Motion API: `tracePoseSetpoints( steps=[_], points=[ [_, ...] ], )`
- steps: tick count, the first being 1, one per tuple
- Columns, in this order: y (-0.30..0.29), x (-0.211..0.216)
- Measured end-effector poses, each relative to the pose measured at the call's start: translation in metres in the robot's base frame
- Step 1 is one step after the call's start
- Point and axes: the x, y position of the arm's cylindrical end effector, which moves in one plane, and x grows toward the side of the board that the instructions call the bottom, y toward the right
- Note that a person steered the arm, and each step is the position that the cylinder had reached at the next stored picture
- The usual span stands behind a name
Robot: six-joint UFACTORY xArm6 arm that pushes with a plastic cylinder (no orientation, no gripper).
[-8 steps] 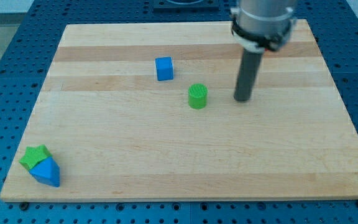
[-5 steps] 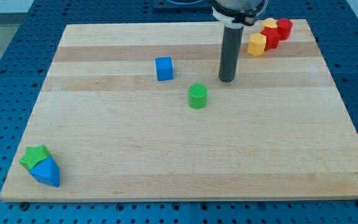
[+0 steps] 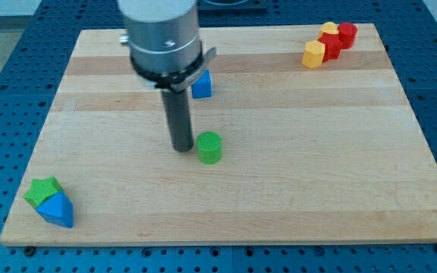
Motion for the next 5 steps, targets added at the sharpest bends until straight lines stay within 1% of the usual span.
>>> tracePoseSetpoints(
  steps=[1,2,3,4,5],
  points=[
    [-0.008,-0.003],
    [-0.008,-0.071],
    [0.011,-0.121],
    [0.081,-0.072],
    [0.101,-0.021]
  ],
)
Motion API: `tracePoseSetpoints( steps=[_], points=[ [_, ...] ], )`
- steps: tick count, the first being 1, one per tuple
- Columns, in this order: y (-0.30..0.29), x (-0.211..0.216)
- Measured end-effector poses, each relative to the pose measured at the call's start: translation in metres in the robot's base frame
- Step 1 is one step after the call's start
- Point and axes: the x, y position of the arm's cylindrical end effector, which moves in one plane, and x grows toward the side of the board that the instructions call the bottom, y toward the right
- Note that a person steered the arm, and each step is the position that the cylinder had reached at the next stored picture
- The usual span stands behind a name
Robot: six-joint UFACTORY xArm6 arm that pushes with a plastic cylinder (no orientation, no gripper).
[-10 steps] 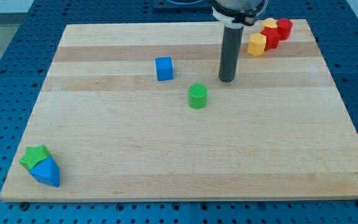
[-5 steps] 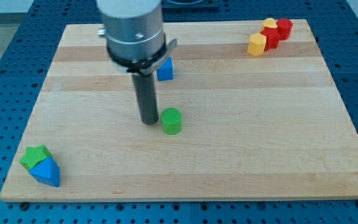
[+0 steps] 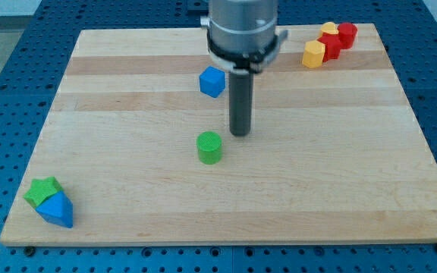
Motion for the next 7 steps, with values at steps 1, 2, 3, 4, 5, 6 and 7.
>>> tracePoseSetpoints(
  steps=[1,2,3,4,5,6,7],
  points=[
    [0.0,0.044],
    [-0.004,0.07],
    [-0.02,0.062],
    [-0.02,0.032],
    [-0.02,0.038],
    [-0.024,0.035],
    [-0.057,0.014]
  ],
)
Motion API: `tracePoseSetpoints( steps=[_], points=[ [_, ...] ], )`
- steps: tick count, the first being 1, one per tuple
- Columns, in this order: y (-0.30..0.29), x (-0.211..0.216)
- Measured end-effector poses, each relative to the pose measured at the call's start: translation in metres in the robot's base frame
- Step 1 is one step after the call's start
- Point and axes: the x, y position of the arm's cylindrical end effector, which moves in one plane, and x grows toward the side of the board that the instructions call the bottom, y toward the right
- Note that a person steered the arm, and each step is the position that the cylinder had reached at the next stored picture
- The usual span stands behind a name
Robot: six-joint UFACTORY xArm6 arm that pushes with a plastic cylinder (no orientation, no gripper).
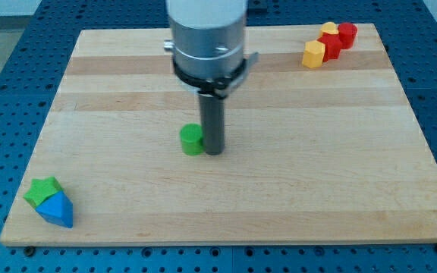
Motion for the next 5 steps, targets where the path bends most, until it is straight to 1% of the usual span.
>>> tracePoseSetpoints(
  steps=[1,3,4,5],
  points=[
    [-0.023,-0.001],
    [-0.007,-0.015],
    [-0.005,-0.015],
    [-0.005,-0.025]
  ],
)
